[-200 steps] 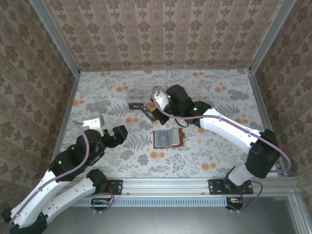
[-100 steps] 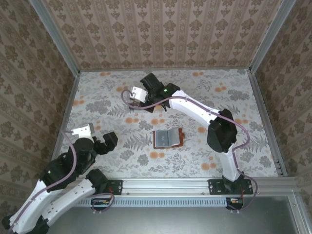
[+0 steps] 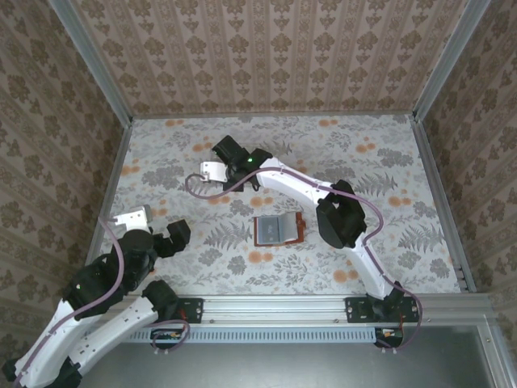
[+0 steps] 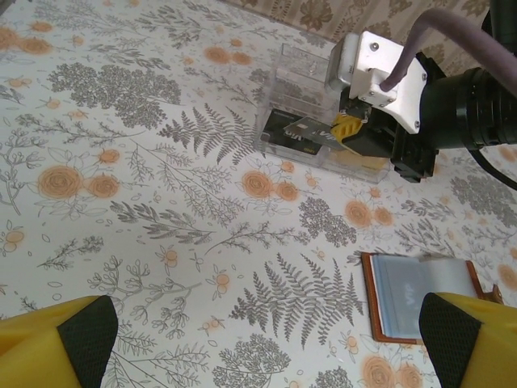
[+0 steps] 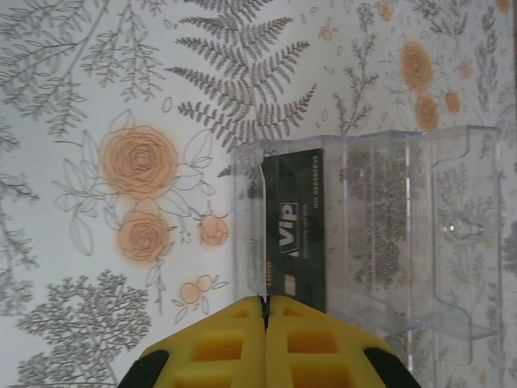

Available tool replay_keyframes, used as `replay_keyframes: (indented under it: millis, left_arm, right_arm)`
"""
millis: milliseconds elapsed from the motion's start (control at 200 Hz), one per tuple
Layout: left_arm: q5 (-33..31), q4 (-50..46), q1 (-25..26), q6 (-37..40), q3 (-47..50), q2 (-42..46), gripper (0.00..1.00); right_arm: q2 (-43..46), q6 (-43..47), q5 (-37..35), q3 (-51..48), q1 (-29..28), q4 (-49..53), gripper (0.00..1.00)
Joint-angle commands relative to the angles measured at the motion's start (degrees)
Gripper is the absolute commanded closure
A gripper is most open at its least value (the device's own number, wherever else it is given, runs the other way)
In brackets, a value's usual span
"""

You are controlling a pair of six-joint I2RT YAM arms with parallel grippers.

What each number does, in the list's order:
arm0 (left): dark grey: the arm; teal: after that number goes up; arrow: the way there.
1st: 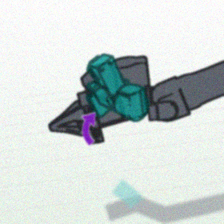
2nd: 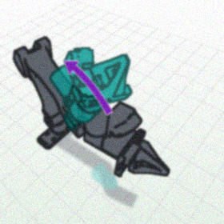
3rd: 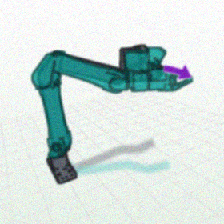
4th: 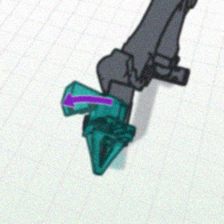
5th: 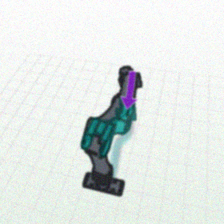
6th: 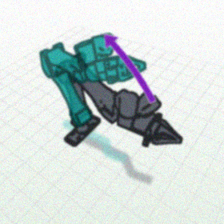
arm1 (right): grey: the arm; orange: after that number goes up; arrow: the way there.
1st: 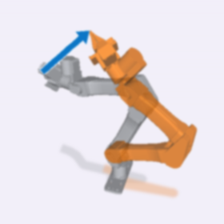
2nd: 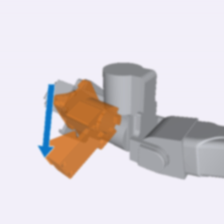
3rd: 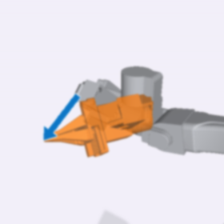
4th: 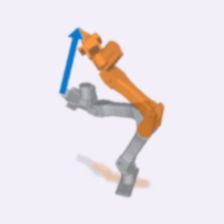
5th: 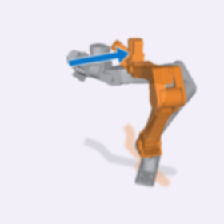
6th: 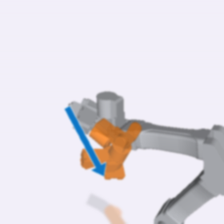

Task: Take the credit cards out of the card holder

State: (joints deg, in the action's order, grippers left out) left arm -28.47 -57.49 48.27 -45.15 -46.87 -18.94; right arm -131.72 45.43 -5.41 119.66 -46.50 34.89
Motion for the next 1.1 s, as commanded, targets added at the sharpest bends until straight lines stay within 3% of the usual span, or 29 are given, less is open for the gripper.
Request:
replay_keyframes:
  millis: [0, 1095]
  left_arm:
    - [-1.85, -0.39, -0.25, 1.69, -0.88, 0.45, 0.00]
    - [-1.06, -1.24, -0.32, 0.69, 0.34, 0.58, 0.00]
  right_arm:
    - [-1.86, 3.03, -2.58, 2.59, 0.12, -2.46, 1.00]
    - [-8.18, 3.87, -6.46, 3.43, 0.86, -7.18, 0.97]
